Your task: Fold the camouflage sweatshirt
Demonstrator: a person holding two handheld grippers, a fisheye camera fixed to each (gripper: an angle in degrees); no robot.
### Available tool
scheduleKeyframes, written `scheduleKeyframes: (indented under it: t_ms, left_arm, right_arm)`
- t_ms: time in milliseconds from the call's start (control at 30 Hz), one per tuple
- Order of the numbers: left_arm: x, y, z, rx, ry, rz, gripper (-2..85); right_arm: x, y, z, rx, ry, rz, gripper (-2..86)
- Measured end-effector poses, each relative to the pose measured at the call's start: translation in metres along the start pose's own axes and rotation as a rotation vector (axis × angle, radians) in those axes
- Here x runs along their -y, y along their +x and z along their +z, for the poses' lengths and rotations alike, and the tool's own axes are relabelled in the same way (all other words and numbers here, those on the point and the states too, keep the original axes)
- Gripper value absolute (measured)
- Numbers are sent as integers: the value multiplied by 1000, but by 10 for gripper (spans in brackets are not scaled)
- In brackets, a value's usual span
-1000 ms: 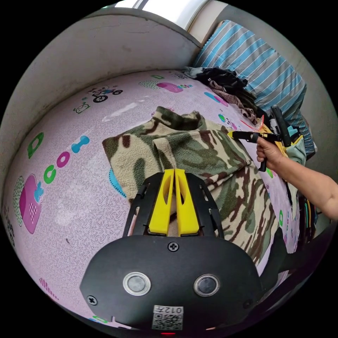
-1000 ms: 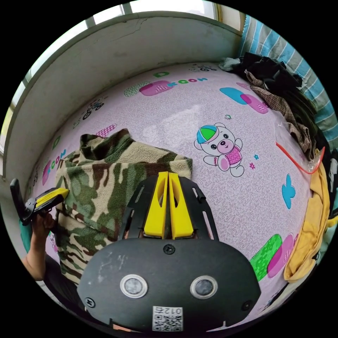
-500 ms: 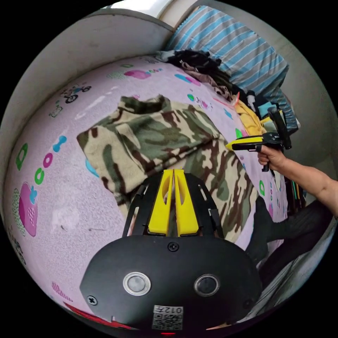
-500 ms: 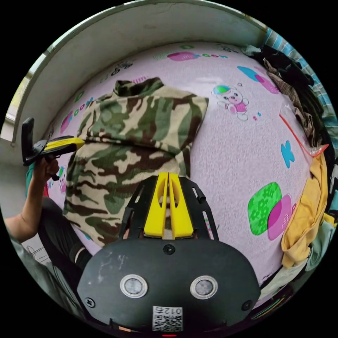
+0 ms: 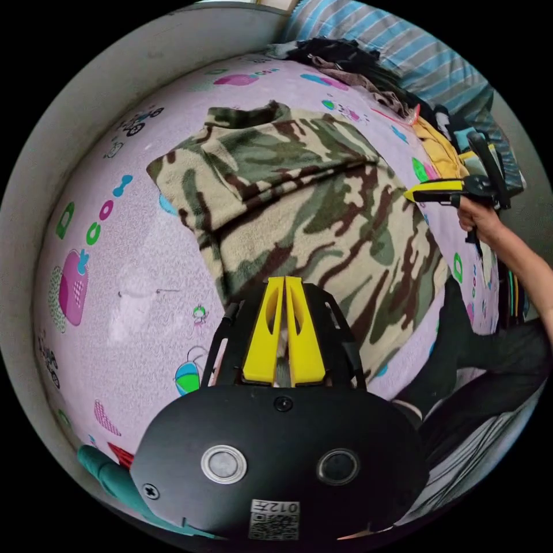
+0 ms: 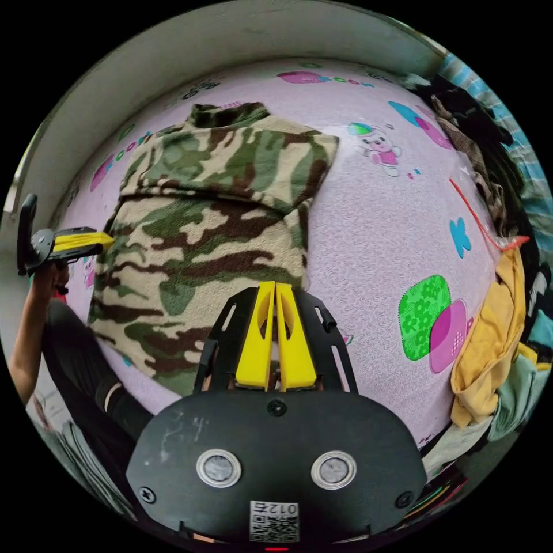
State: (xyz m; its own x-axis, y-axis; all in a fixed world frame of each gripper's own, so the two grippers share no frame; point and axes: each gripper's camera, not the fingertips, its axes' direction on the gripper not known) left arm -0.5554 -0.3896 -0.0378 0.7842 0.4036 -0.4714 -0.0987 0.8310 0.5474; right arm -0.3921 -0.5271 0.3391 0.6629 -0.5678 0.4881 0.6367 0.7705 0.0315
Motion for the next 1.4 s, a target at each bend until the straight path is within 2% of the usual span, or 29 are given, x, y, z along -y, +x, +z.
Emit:
scheduleKeyframes:
  t_ms: [67, 167, 267, 333, 400, 567, 700, 833, 967, 1100, 1167, 1400]
  left_arm:
    - [-6, 5, 2, 7, -55, 32, 3]
    - [-10, 8, 13, -64, -149, 62, 3]
    - [-7, 13, 27, -70, -237, 88, 4]
    - [-5, 17, 38, 2, -299, 105, 3]
    - [-3, 16, 40, 16, -289, 110, 2]
    - [3, -8, 43, -83, -278, 0, 1]
    - [11, -24, 40, -146, -322, -60, 9]
    - [9, -48, 24, -209, -388, -148, 37]
    - [-1, -61, 34, -318, -508, -192, 73]
    - [-10, -68, 42, -437, -541, -236, 96]
    - [-12, -69, 44, -444, -552, -239, 103]
    - [-19, -65, 51, -456, -638, -185, 110]
  right_arm:
    - [-5, -11, 8, 58, -113, -103, -10]
    - [-15, -18, 17, 87, -170, -166, -10]
    - [-24, -16, 26, 94, -165, -162, -10]
    - [-26, -7, 27, 123, -150, -127, -10]
    - [-27, -1, 28, 131, -144, -110, -10]
    - [-30, -7, 31, 45, -128, -179, -9]
    - [-31, 2, 32, 60, -152, -120, -9]
    - [-50, 25, 22, 74, -226, -154, 1]
    - [-76, 69, 38, 302, -357, -51, 62]
    - [-90, 97, 56, 363, -364, 55, 78]
    - [-94, 109, 63, 418, -373, 94, 80]
    - [-99, 120, 69, 421, -386, 71, 74]
